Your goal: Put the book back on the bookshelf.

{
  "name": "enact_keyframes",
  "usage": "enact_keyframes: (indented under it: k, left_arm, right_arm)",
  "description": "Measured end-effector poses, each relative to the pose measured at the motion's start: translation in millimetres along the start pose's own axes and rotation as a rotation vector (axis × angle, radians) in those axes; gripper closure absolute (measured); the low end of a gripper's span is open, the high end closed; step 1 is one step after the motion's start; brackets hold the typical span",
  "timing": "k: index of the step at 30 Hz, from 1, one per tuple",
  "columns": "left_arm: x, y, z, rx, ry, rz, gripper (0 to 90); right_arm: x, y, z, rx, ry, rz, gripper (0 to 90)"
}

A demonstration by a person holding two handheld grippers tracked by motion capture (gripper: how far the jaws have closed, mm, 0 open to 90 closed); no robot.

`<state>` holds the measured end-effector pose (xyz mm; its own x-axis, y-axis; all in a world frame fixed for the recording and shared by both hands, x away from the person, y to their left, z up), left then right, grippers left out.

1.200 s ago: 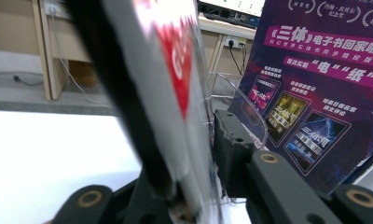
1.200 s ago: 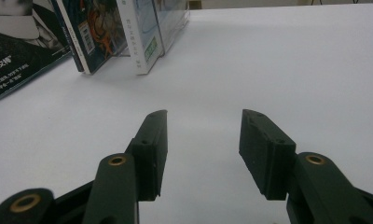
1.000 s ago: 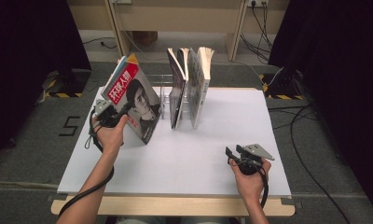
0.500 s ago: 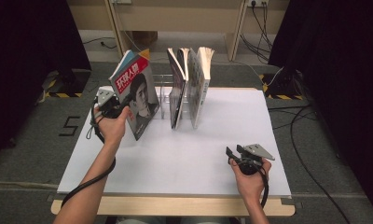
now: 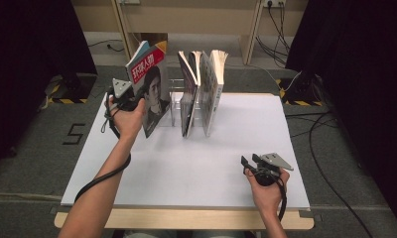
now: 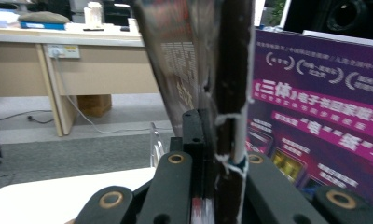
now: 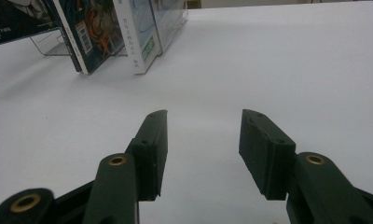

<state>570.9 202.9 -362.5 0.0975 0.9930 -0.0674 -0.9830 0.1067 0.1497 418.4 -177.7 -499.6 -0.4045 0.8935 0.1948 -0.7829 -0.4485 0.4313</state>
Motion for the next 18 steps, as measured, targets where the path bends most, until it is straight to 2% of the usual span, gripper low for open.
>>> enact_keyframes:
  k: [10, 18]
  left_arm:
    - [-4.0, -14.5, -0.6, -0.007, -0.021, 0.024, 86.4]
    - [-3.2, -19.4, 0.9, -0.029, -0.015, 0.035, 86.3]
  right_arm:
    - [-0.7, -0.3, -0.4, 0.001, -0.001, 0.000, 52.7]
    - [-0.2, -1.4, -1.5, 0.005, 0.001, 0.001, 52.7]
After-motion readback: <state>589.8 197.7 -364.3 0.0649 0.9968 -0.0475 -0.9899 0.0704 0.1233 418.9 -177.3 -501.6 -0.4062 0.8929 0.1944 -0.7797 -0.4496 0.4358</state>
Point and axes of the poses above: each handheld gripper's, and its own axes: y roughly backward along the jaws, z roughly out of its top, x roughly to its left, the point moved 7 cm from there along -y, roughly forward along the jaws, and after that the axes turned 8 degrees about z, right-handed, at the moved point
